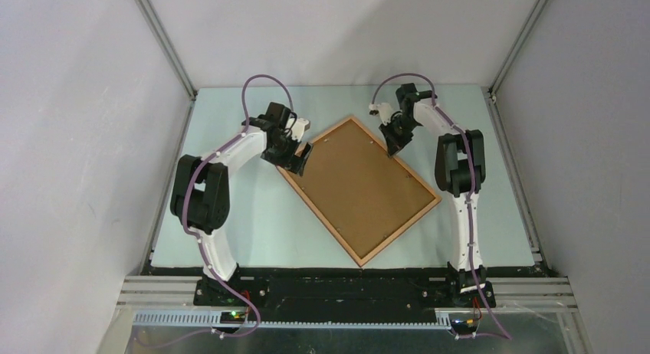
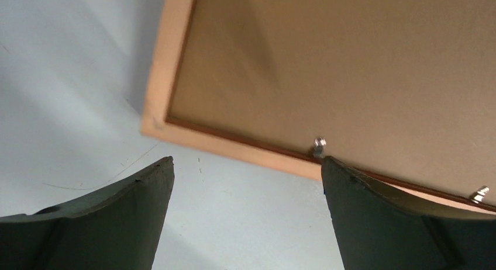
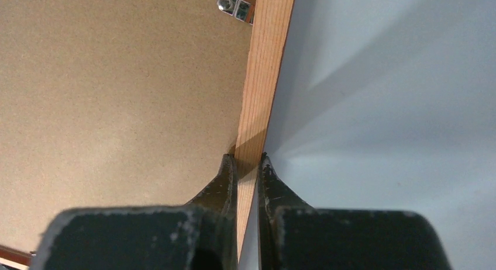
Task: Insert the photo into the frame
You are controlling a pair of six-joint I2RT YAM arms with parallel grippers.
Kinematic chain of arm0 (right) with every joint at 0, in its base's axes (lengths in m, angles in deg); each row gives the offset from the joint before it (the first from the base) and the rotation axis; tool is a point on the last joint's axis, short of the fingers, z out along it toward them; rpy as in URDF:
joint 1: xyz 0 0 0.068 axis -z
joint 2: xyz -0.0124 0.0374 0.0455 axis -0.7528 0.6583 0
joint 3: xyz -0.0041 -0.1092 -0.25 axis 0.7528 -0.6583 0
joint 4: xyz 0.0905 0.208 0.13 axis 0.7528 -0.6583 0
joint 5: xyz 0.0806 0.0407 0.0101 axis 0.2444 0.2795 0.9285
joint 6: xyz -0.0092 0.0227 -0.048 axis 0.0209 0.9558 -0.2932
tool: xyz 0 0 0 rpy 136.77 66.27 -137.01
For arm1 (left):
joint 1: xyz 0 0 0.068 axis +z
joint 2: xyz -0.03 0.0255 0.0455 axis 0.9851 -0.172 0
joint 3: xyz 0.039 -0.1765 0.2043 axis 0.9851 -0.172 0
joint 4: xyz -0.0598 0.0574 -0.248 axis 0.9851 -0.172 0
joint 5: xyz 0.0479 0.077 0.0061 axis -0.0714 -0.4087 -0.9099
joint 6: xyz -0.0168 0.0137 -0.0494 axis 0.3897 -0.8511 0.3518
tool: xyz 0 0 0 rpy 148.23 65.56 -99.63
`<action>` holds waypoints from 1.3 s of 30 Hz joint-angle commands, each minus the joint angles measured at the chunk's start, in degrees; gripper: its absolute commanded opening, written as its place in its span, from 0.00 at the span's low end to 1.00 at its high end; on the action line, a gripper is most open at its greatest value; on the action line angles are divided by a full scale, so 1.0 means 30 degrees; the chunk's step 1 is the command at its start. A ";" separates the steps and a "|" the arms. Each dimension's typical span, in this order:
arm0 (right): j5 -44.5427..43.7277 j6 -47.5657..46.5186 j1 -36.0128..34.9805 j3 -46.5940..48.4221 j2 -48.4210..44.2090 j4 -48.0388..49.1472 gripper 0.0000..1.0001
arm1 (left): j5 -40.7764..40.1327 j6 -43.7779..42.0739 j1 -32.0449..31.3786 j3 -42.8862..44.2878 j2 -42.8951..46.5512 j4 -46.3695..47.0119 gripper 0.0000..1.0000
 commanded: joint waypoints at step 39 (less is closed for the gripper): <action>0.0157 -1.0775 -0.4698 0.5843 0.3216 -0.3664 0.00 | 0.0080 0.0341 0.0697 0.1002 -0.1998 -0.0096 0.80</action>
